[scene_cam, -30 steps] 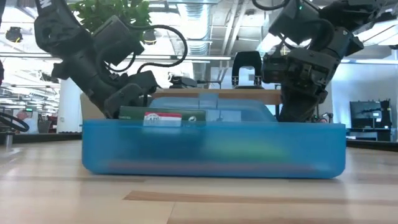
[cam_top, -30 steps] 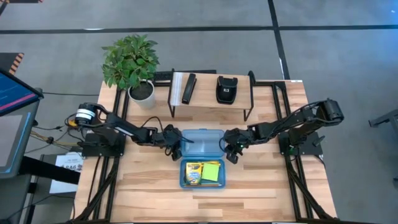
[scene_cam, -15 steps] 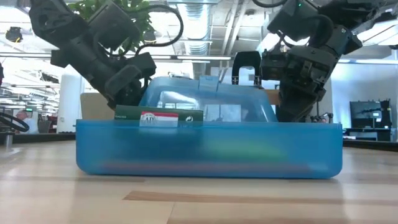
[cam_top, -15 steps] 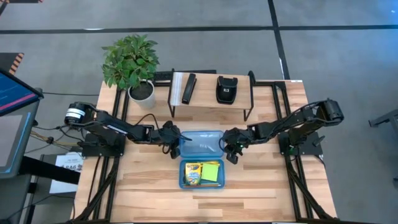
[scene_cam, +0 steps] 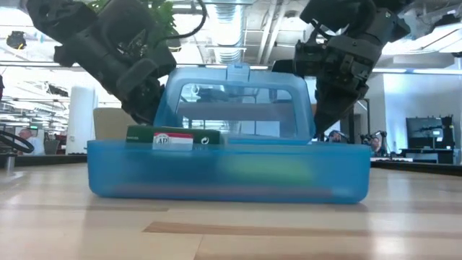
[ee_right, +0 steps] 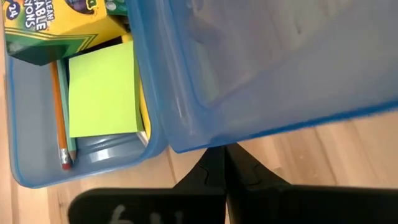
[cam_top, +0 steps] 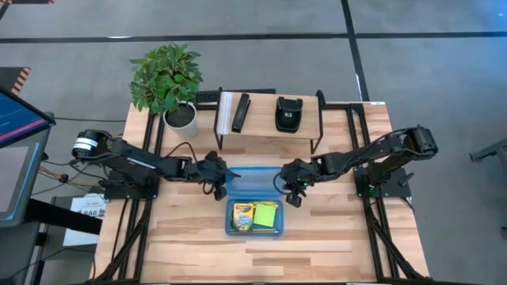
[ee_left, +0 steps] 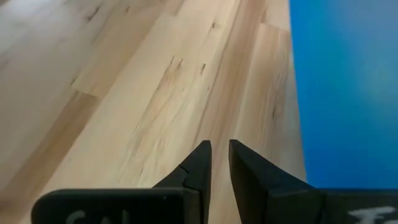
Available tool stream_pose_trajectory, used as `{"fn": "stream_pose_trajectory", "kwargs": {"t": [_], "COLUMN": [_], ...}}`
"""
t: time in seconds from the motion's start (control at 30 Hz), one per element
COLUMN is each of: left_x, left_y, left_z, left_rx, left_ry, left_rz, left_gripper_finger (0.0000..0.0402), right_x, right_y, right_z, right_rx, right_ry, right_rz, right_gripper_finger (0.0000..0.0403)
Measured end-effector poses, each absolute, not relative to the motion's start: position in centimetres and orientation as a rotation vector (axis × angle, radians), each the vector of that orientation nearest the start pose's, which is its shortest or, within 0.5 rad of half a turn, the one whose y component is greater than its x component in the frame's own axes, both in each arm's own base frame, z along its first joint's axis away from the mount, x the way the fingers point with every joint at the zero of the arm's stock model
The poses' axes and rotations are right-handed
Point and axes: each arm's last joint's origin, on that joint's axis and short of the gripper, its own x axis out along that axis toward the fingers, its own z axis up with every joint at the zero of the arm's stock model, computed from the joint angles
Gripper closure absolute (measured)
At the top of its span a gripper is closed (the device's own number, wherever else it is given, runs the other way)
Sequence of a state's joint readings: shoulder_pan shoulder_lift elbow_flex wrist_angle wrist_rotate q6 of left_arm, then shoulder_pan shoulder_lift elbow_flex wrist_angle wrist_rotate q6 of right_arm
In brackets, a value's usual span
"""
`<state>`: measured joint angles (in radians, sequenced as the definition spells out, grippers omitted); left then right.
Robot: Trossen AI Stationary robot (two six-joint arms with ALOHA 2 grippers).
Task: Pack school essentials
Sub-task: Close the blue supply box
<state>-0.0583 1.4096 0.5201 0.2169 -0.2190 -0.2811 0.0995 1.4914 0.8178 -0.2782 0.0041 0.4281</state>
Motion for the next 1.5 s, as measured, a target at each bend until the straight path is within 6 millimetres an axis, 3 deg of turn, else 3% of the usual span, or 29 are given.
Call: {"fn": "stream_pose_trajectory", "kwargs": {"t": [0.4,0.9,1.5], "left_x": [24.8,24.7,24.8], "left_y": [-1.5,-4.0,-6.6], "left_z": [15.6,16.1,17.4], "left_rx": [-0.077,0.164,0.359], "left_ry": [0.66,0.613,0.564], "left_rz": [0.242,0.212,0.211], "left_gripper_finger": [0.0358,0.0358,0.0358], "right_x": [28.6,28.6,29.4], "right_y": [3.3,4.7,6.6], "right_z": [19.4,19.6,22.6], "right_rx": [0.249,0.107,0.019], "right_ry": [0.957,0.932,0.893], "right_rz": [-0.158,-0.117,-0.081], "right_gripper_finger": [0.0395,0.0395,0.0395]}}
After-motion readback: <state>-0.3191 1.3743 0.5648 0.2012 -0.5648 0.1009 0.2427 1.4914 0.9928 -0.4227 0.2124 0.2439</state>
